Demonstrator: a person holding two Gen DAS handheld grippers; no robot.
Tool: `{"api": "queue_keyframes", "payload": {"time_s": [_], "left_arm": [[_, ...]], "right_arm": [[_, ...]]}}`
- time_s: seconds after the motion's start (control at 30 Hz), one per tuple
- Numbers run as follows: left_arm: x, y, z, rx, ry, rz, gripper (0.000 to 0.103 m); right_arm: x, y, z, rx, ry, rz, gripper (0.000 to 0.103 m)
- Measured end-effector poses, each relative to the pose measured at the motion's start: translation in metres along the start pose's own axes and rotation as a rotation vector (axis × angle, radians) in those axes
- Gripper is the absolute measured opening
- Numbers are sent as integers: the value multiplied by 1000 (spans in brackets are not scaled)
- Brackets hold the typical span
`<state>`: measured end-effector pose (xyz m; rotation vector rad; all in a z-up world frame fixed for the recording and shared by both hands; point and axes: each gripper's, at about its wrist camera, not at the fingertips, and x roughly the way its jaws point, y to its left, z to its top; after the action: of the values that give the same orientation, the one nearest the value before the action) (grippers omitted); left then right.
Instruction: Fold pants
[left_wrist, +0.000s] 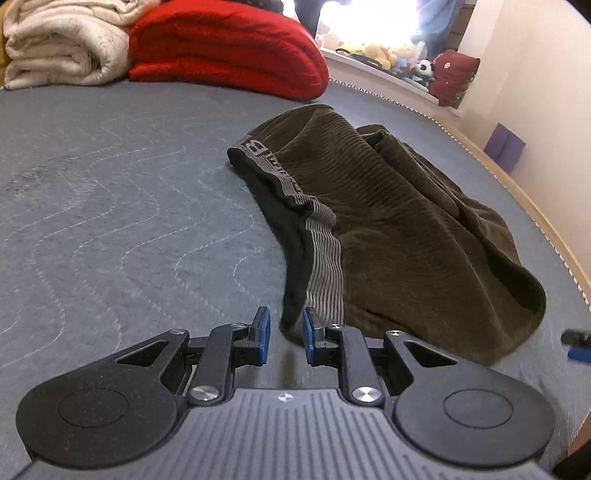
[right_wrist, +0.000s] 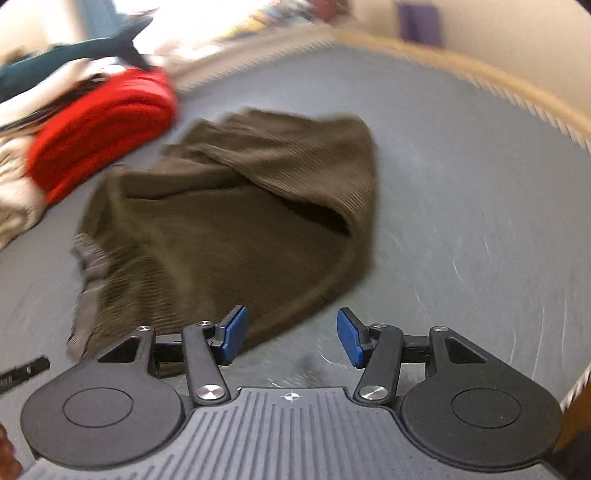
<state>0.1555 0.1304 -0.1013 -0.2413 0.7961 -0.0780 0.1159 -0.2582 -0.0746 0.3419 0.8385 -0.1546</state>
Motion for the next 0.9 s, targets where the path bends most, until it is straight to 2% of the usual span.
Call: {"api": "queue_keyframes", "payload": {"time_s": [0.07, 0.13, 0.33, 0.4, 0.47, 0.6, 0.63, 0.7, 0.77, 0.83, 0.9], "left_arm": [[11, 5, 10, -34, -8, -36, 37], [23, 9, 17, -67, -6, -55, 44], [74, 14, 35, -129, 37, -87, 44], [95, 13, 42, -151, 65, -119, 49], [114, 10, 49, -163, 72, -153, 60], [136, 0, 65, -177, 55, -148, 61], [140, -1, 69, -185, 61, -148, 61], [143, -3, 73, -171, 72, -131, 50], [139, -1, 73, -150, 92, -128, 28], [131, 5, 73, -153, 105, -139, 22], [115, 5, 75, -146, 112, -123, 19]], "right_arm": [[11, -8, 0, 57, 31, -15, 56], [23, -12, 1, 92, 38, -33, 57], [68, -18, 10, 174, 68, -74, 58], [83, -19, 8, 206, 84, -89, 58], [96, -21, 8, 236, 95, -91, 60], [107, -10, 13, 178, 40, -103, 62], [110, -8, 15, 171, 34, -98, 62], [115, -6, 18, 164, 21, -98, 62], [120, -5, 21, 158, 2, -117, 56], [123, -6, 22, 160, -15, -145, 31], [120, -7, 21, 166, -22, -152, 11]]}}
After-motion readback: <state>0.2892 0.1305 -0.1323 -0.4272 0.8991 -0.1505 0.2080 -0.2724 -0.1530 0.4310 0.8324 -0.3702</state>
